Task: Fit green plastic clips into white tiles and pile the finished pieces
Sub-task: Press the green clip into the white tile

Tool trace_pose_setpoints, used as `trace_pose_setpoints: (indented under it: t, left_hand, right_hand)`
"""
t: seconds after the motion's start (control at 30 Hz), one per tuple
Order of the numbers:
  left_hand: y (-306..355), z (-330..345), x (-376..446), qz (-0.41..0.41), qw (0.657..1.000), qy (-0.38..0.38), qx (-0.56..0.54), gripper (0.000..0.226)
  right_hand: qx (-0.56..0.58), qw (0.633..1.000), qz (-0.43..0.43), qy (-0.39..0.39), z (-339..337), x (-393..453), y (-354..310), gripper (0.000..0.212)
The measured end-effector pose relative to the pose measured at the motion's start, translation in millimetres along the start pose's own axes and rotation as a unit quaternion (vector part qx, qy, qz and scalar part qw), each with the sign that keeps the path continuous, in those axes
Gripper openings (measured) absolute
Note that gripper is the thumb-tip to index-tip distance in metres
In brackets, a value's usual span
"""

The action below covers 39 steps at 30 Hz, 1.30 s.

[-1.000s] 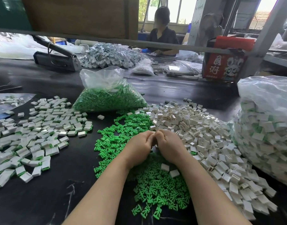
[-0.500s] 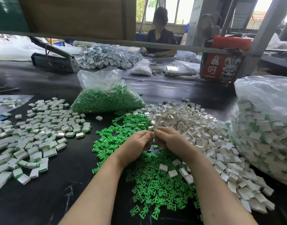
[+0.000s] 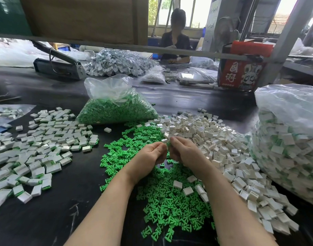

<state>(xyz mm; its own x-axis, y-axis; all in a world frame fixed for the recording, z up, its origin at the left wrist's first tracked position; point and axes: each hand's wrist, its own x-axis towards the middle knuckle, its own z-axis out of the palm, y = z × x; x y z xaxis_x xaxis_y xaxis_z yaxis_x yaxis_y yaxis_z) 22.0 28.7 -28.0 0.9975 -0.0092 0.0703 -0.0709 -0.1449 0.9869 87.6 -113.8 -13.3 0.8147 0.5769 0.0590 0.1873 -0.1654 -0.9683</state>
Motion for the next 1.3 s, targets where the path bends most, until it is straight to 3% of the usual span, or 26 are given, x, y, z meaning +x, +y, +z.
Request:
trace_pose_setpoints:
  t: [0.27,0.43,0.6,0.87,0.97,1.13,1.3]
  left_hand:
    - [-1.0,6.8,3.4,0.015,0.999,0.045,-0.017,0.034]
    - [-0.8,13.1,4.9,0.032,0.996,0.056,-0.056,0.034]
    - [-1.9,13.1,4.9,0.031,0.995,0.062,-0.068,0.032]
    - [-2.8,12.1,5.0,0.033,0.991,0.073,0.108,0.034]
    - [-4.7,12.5,7.5,0.033,0.980,0.083,0.175,0.033]
    - [-4.8,11.3,6.8,0.040,0.982,0.098,0.160,0.034]
    - [-8.5,11.1,9.2,0.032,0.967,0.108,0.227,0.035]
  right_hand:
    - [-0.112,0.989,-0.065,0.069,9.9,1.1,2.4,0.038]
    - [-0.083,0.985,-0.091,0.117,18.7,0.9,2.7,0.034]
    - [-0.127,0.976,-0.108,0.137,21.0,2.5,5.4,0.034]
    - [-0.290,0.947,-0.081,0.109,12.4,3.4,11.2,0.039]
    - [-0.307,0.944,-0.072,0.102,12.1,4.9,11.4,0.035]
    - [-0.291,0.949,-0.067,0.103,14.6,7.1,12.4,0.030]
    - [-0.301,0.946,-0.067,0.099,13.9,7.8,13.1,0.031]
